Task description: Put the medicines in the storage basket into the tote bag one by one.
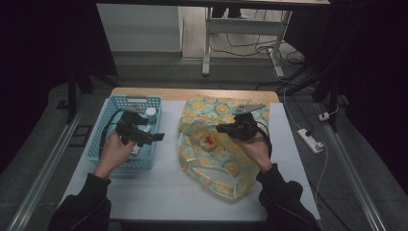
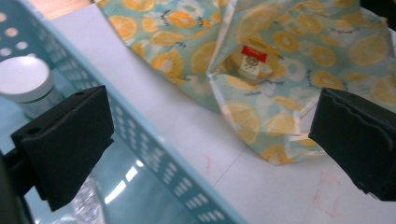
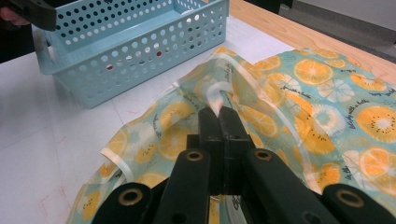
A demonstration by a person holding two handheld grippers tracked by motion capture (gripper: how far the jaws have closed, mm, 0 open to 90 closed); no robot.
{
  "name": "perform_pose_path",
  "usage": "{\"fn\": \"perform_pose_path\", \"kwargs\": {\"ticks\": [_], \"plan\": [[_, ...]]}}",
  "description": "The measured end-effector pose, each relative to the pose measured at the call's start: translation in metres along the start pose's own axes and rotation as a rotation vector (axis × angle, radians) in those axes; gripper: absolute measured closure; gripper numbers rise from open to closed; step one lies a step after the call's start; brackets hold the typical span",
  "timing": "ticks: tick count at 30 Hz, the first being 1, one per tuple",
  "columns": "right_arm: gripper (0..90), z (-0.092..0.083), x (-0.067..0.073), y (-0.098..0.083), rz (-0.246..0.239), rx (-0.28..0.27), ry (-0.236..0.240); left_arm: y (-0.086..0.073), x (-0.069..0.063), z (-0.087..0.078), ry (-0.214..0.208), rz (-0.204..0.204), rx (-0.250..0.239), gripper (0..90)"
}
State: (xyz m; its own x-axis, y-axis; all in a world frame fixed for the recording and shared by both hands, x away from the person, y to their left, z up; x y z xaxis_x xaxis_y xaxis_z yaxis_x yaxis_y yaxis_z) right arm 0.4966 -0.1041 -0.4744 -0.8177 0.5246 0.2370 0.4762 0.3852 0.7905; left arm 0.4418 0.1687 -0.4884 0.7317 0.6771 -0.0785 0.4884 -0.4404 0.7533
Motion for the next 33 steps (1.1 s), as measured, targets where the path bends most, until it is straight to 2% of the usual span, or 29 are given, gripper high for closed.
{"fn": "perform_pose_path", "kwargs": {"ticks": [16,25,33], "plan": [[90.0,0.0,0.0,0.0,-0.001,0.001,-0.001,-0.019,0.034,-0.004,0.089,-0.056,0.037,0.1],[90.0,0.001,0.0,-0.001,-0.002,0.002,-0.001,-0.031,0.053,0.001,0.13,-0.079,0.059,0.1],[90.0,0.002,0.0,-0.001,-0.004,0.005,-0.002,-0.038,0.066,0.011,0.159,-0.077,0.099,0.0]]}}
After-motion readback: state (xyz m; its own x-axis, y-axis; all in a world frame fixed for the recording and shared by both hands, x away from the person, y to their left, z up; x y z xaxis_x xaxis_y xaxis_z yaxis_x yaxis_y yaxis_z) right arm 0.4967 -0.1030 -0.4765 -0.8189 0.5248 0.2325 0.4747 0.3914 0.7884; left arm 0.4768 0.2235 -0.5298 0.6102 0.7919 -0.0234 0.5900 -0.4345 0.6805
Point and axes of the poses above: each handheld gripper's, and its own axes: z roughly forward along the jaws, y roughly out of its top, x roughly to its left, the point moved 8 cm from there along z, roughly forward along the jaws, and after that the axes turned 10 degrees about z, right-handed, at the moved point
